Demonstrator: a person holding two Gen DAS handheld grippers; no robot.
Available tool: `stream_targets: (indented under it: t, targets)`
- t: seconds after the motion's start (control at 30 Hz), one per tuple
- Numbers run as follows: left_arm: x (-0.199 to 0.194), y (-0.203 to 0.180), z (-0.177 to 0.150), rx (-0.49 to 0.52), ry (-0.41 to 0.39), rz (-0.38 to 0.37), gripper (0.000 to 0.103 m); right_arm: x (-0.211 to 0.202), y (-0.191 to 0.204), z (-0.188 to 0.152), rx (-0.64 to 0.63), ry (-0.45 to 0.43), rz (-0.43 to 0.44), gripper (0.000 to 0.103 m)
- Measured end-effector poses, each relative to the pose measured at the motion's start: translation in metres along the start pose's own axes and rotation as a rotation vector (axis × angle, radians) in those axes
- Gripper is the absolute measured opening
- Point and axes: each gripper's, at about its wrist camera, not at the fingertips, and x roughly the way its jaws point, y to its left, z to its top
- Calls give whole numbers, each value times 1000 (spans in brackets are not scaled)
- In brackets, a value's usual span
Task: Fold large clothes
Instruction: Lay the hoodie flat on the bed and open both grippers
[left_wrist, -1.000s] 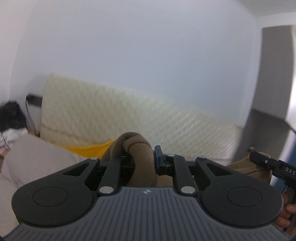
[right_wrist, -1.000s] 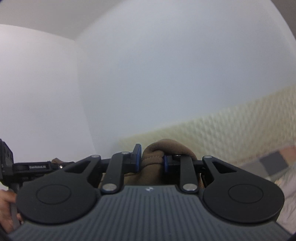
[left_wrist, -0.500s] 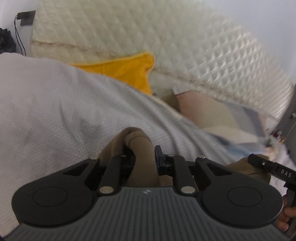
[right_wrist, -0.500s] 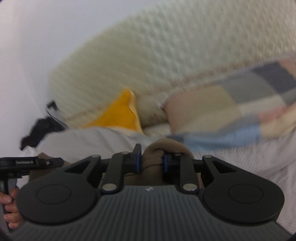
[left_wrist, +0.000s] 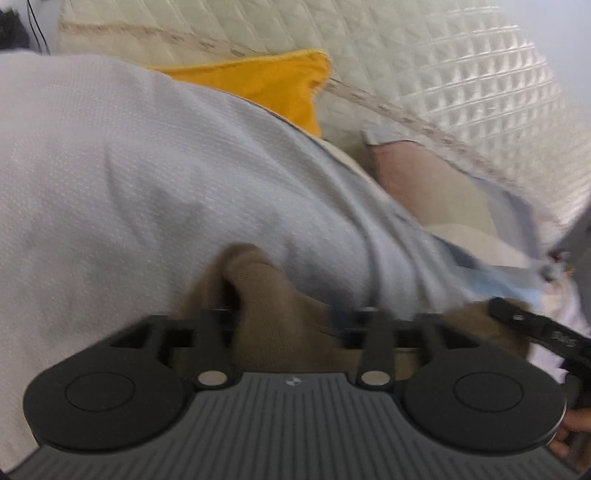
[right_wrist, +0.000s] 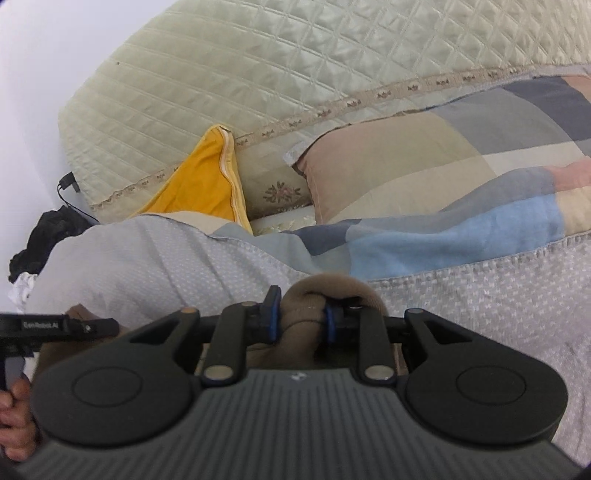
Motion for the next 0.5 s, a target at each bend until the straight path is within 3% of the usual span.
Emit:
stream_targets:
  t: [0.03,0.07,0.17,0.37,0.5]
  targets:
    - [-5,-4,-1,-8,6,-15,80,-2,2,2,4,7,-4,30]
    - [-11,-9,-2,0,7,-20,80,-6,6,4,7,13,-11,37]
    - [-32,-18,-6,8,14,-26,80,-22,15,4,12,15,2,79]
    - [-99,-26,-30,46,-40,38,84,-87,36,-9,-6,-37,30,80]
    - [-164,-30,-65,60,-69,58,84,-156,56,-27,-18,-81,40,80]
